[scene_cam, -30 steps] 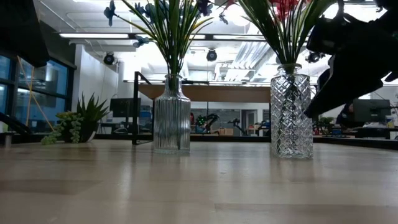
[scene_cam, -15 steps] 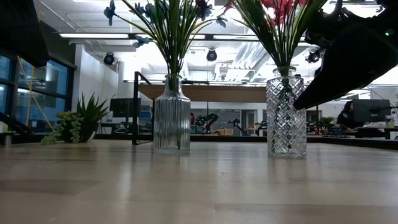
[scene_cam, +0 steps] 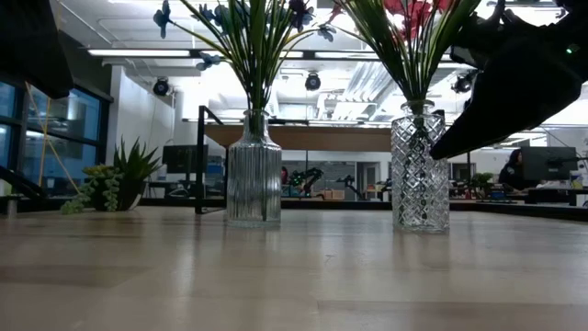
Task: Pick and place flowers into a vace then onto a shelf
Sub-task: Put the right transparent flower vase on the shelf
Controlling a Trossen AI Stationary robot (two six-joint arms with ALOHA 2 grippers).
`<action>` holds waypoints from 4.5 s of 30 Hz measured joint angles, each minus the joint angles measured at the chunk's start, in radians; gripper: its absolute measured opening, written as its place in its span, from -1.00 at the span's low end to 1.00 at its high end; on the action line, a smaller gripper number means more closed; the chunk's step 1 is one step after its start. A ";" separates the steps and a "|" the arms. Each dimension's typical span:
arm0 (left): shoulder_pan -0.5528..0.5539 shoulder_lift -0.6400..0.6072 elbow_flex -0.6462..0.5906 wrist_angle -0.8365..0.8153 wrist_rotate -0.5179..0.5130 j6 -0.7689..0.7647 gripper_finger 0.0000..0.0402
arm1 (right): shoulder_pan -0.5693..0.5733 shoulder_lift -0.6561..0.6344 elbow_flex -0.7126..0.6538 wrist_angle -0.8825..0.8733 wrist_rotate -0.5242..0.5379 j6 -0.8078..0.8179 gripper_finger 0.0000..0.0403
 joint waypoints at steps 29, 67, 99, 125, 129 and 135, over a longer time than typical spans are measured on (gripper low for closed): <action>0.000 0.000 0.000 0.032 0.000 0.000 -0.44 | -0.001 0.099 0.000 0.126 0.097 0.003 0.56; 0.000 0.000 0.000 0.030 0.000 0.004 -0.44 | -0.047 0.099 0.000 0.129 0.089 0.040 0.13; 0.000 0.000 0.000 0.030 0.000 0.003 -0.44 | -0.044 -0.065 -0.001 0.015 0.096 0.081 0.13; 0.000 0.000 0.000 0.034 0.000 0.003 -0.44 | 0.089 -0.242 0.001 -0.390 0.027 0.352 0.13; 0.000 0.000 0.000 0.035 0.000 0.003 -0.44 | 0.080 -0.242 0.001 -0.388 0.050 0.360 0.13; 0.000 0.000 0.000 0.035 0.000 0.003 -0.44 | 0.081 -0.242 0.001 -0.379 -0.045 0.336 0.13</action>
